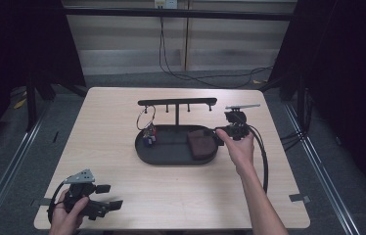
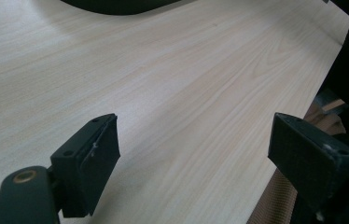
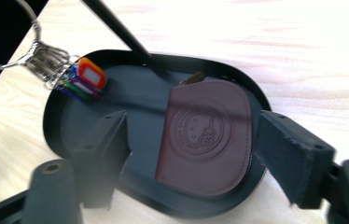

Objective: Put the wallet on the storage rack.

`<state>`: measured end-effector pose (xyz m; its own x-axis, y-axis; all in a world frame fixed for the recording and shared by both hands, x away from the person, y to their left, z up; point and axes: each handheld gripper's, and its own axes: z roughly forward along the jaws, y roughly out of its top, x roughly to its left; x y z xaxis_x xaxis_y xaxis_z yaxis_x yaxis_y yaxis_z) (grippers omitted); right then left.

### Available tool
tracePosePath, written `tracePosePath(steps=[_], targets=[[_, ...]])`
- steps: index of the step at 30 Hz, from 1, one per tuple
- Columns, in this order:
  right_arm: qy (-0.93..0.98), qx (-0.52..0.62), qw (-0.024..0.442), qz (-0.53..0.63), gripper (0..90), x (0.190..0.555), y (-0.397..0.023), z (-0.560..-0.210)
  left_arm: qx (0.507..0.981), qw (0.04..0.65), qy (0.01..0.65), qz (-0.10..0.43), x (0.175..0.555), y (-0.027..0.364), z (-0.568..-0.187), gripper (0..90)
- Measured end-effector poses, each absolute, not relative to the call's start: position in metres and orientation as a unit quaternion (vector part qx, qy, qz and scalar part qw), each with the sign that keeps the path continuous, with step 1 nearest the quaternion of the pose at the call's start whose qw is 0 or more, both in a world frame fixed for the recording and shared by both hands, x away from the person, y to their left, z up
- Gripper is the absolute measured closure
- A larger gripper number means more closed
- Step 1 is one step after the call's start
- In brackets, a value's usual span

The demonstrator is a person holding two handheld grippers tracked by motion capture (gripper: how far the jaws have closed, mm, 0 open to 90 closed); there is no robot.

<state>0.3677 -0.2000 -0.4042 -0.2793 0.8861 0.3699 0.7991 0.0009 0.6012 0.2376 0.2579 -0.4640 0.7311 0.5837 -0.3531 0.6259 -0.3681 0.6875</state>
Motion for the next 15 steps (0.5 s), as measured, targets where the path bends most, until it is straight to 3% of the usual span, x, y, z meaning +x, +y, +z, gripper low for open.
tracePosePath(steps=[15], targets=[[0.699, 0.591, 0.065, 0.397, 22.3, 0.327, -0.220, -0.422, 0.820, 0.432, 0.373, -0.025, 0.239, 0.260, -0.464, 16.3]])
